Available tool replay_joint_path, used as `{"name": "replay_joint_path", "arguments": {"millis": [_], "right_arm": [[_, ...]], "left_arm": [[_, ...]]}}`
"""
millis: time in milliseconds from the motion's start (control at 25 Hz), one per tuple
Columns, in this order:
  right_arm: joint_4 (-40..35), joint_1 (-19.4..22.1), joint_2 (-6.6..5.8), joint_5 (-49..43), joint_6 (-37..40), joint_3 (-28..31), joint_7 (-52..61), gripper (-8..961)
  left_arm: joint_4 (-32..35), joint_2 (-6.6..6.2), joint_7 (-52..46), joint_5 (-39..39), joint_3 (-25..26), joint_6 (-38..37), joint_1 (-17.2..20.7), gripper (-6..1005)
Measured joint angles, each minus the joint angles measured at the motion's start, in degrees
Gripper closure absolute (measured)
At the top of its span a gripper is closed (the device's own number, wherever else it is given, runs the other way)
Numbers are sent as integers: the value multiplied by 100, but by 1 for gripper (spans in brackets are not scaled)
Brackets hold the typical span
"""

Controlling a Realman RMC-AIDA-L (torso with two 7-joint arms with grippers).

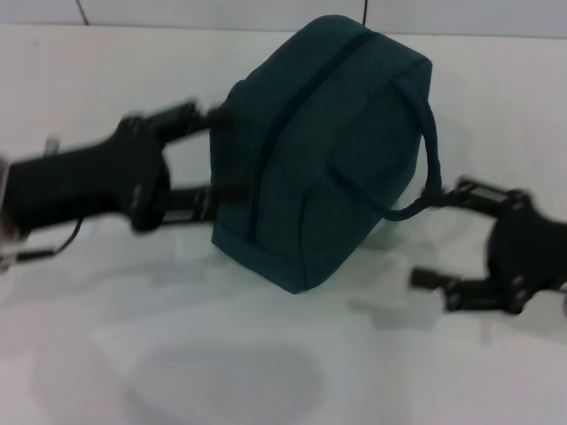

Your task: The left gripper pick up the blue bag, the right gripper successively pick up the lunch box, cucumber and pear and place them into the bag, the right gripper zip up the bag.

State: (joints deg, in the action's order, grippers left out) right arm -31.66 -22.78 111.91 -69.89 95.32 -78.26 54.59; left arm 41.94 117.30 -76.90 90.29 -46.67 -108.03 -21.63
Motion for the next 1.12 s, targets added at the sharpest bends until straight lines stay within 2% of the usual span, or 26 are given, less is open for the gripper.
{"name": "replay_joint_path", "arguments": {"millis": [160, 280, 480, 640, 1120], "right_arm": [[14, -94, 254, -416, -194, -14, -86, 85], [74, -128, 329, -565, -281, -41, -46, 85], [379, -265, 353, -589, -295, -50, -24, 85], [562, -399, 356, -591, -286, -63, -19, 85], [515, -374, 358, -560, -254, -42, -12, 85]], "left_arm": [[-276, -16, 503, 80, 0, -172, 353, 119], [-481, -33, 670, 186, -7, -347, 464, 118], [-503, 10, 666, 634, -11, -400, 556, 118], [-502, 9, 672, 692, -10, -404, 598, 118], [-476, -6, 640, 856, -65, -428, 608, 118]]}}
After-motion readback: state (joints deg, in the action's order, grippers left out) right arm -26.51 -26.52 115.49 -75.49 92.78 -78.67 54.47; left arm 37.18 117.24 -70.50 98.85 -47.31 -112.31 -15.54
